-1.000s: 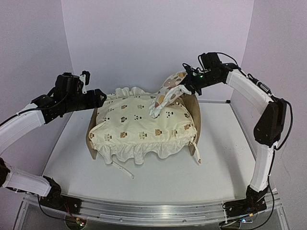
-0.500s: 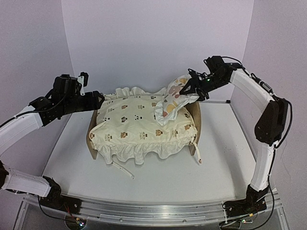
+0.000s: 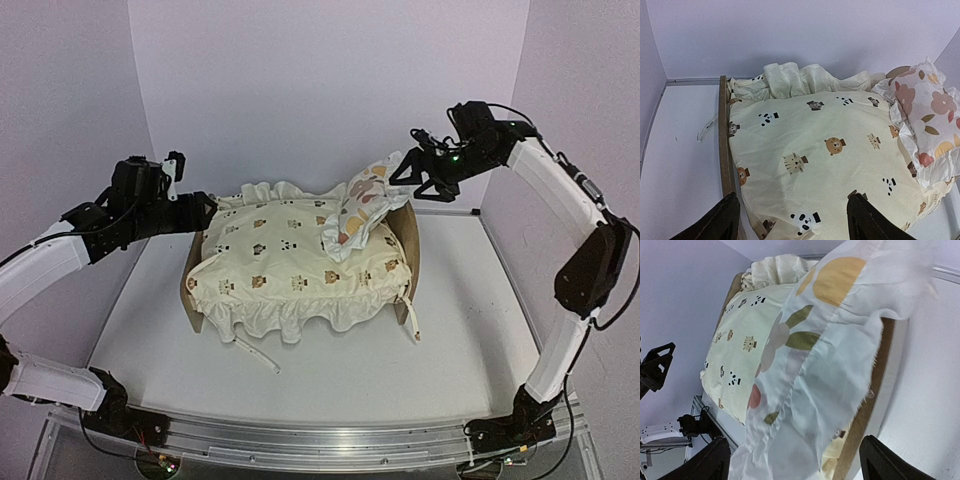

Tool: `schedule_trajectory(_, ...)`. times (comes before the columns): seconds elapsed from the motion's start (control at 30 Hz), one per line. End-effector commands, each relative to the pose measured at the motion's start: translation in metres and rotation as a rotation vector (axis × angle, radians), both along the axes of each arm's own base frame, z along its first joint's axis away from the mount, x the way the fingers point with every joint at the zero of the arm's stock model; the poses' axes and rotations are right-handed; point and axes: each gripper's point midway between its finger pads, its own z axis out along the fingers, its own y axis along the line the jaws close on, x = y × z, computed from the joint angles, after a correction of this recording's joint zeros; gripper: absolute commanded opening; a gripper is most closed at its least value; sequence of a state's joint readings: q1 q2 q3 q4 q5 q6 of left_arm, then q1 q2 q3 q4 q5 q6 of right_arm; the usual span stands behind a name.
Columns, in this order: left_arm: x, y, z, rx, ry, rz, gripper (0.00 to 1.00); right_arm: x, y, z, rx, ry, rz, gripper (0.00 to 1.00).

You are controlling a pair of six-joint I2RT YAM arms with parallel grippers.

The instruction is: Set up the pet bed

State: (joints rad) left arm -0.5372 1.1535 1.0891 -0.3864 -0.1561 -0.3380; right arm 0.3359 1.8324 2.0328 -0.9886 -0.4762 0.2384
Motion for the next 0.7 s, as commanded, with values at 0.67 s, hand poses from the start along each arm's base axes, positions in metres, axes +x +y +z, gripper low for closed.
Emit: schedule_trajectory(0.67,0.024,0.093,-0.113,0.105,-0.164,0.326,0.79,-0.079,-0.183,-0.145,-0.438,-0.345,-0.714,0.98)
